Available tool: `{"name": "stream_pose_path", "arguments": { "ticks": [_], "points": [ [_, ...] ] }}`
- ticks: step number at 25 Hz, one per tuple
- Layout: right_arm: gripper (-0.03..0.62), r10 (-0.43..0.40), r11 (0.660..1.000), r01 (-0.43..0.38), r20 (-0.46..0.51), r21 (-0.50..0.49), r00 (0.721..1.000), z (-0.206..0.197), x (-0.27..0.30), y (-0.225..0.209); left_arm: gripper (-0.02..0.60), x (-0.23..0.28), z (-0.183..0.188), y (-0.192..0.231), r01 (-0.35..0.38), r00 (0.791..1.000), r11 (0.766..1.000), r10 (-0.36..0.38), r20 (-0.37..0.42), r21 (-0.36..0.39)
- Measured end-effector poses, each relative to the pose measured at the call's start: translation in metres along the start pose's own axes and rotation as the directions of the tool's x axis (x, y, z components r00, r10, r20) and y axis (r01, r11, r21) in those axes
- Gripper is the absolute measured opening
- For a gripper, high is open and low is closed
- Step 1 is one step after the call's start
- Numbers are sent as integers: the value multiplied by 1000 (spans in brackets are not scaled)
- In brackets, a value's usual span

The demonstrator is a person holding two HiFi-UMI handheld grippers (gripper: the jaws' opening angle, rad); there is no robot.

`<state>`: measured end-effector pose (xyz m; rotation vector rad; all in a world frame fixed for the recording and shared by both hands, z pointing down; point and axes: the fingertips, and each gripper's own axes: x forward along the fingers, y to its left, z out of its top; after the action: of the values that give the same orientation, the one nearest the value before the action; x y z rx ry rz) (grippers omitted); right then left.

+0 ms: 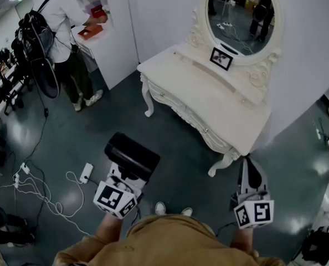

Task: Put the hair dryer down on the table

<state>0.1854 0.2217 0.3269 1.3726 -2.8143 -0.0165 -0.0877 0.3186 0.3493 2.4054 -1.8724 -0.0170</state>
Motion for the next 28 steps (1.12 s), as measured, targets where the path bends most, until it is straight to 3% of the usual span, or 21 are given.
{"name": "stream_pose_path", "arguments": {
  "ticks": [10,15,28],
  "points": [
    [2,22,1000,-22,-6,-7,1000,0,9,2,267,-1,1,5,-35,999,999,35,1,17],
    [3,59,995,-61,34,73,998,1,14,10,265,0,0,14,-38,999,999,38,8,29],
    [3,7,999,-7,13,35,1000,-6,30,44,267,-4,-2,53,11,999,1000,-12,37,26]
  ]
}}
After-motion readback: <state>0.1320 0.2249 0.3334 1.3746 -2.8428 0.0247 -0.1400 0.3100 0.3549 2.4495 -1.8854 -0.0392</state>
